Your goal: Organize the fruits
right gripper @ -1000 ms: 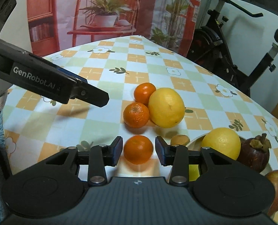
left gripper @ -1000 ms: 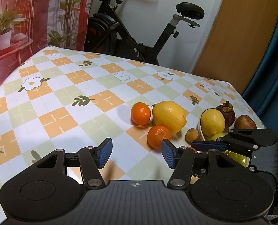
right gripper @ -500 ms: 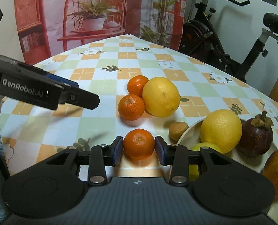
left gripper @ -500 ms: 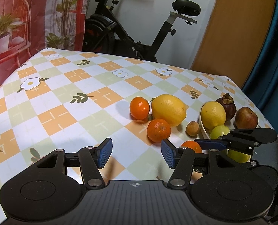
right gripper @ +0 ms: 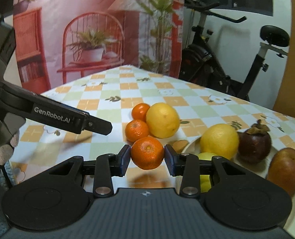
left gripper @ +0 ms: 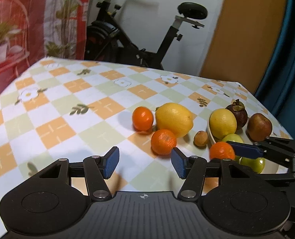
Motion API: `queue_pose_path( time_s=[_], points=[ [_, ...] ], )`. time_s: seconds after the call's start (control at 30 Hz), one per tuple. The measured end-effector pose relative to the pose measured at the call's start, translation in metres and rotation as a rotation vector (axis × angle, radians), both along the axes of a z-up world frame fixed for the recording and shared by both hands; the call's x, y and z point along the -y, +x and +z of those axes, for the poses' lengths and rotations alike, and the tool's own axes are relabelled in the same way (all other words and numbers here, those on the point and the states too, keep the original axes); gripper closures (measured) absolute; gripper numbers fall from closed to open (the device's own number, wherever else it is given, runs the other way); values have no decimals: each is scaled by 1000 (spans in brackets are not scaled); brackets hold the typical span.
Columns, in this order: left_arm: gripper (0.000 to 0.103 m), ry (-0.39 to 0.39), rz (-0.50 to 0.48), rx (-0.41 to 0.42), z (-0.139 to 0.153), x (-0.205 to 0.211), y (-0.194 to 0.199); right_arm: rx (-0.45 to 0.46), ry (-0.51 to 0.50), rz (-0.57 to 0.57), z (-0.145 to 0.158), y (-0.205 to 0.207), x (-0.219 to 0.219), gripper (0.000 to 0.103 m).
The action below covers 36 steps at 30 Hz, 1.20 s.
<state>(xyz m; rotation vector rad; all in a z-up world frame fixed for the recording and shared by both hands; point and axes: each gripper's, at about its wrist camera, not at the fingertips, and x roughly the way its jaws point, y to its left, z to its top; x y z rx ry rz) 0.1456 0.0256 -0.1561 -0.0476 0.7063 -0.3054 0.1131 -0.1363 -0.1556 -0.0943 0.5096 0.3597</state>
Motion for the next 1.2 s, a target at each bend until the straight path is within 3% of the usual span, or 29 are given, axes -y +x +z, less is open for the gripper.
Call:
queue_pose_path(
  time_s=[0.33,0.53,0.63,0.73,1.2],
  points=[
    [43,112,-106,25,-1,34,30,38,80,-80,10,-14,27,63],
    [46,102,-97,-33,-13,40,41,44,100,-107,10,-19,39,63],
    [52,55,-80,-68,-15,36,47,42,114,-120,9,-20,45,63],
    [63,61,-83,-72,-18,35,48,43,126,-131,9,-20,49,63],
    [63,41,-72,-62,-15,33,33,35,142,-152,7,-22,55,63]
  ],
)
